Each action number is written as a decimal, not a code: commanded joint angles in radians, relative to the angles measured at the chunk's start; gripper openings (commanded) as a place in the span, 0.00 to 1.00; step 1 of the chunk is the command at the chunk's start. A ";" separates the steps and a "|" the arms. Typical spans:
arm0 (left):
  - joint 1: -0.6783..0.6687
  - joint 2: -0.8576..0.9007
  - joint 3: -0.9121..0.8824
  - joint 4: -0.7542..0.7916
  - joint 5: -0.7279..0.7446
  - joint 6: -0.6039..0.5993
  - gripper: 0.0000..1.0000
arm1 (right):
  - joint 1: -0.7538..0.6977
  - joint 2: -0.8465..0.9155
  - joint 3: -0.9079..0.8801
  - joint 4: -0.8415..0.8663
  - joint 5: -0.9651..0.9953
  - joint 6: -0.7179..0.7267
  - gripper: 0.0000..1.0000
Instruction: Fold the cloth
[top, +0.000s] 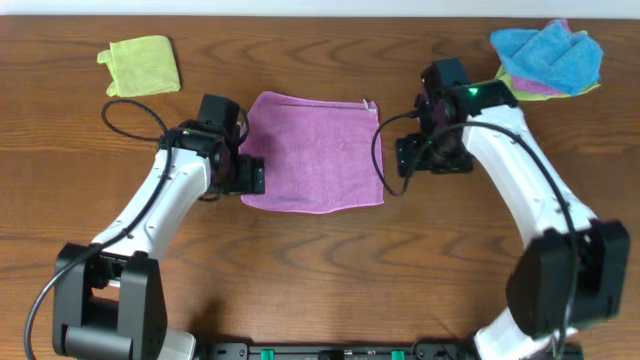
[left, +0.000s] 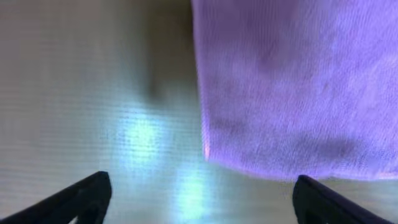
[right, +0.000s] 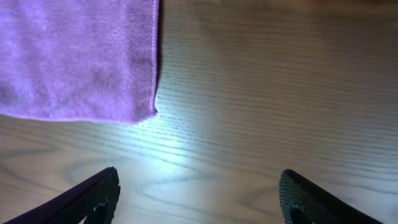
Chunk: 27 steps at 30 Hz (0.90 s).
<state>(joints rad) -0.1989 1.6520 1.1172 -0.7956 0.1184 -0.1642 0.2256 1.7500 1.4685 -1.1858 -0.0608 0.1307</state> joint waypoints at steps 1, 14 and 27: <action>0.011 -0.054 0.010 -0.045 0.077 0.008 0.85 | 0.011 -0.153 -0.041 -0.001 0.035 -0.035 0.83; 0.012 -0.457 -0.211 0.040 0.055 -0.095 0.98 | -0.015 -0.673 -0.491 0.247 0.006 0.077 0.99; 0.093 -0.349 -0.424 0.444 0.160 -0.166 0.95 | -0.024 -0.486 -0.586 0.467 -0.217 0.078 0.98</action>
<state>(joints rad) -0.1299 1.2629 0.6964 -0.3828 0.2405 -0.3183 0.2134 1.2388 0.8883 -0.7349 -0.2115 0.1982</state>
